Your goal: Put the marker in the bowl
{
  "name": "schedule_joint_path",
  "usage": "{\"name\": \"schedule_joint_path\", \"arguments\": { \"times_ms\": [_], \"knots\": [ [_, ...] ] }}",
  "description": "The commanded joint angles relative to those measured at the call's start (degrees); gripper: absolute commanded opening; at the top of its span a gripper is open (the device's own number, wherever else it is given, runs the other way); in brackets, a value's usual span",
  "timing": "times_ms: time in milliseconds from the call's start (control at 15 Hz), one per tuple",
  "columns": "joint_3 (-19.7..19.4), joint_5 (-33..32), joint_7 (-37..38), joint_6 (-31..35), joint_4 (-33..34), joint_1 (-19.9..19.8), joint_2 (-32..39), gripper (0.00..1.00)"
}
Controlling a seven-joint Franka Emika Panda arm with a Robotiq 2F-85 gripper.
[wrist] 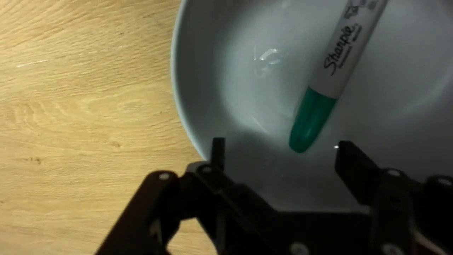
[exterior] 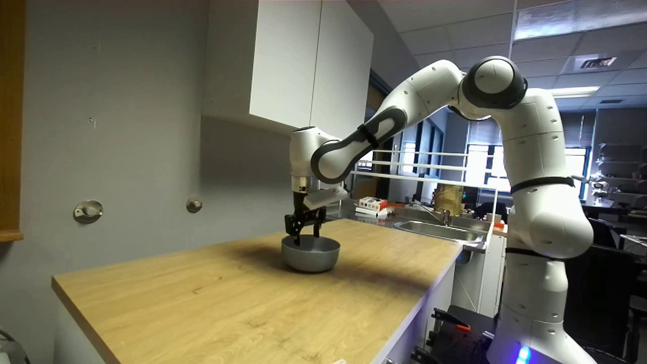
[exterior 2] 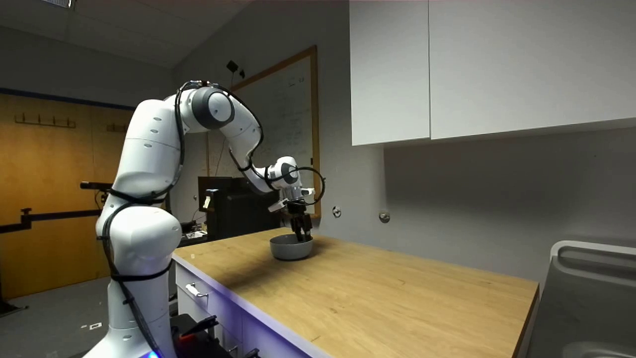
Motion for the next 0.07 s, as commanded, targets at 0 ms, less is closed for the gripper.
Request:
{"name": "schedule_joint_path", "arguments": {
  "times_ms": [0],
  "knots": [
    [-0.9, 0.3, -0.3, -0.1, 0.1, 1.0, 0.0, 0.83]
  ]
}}
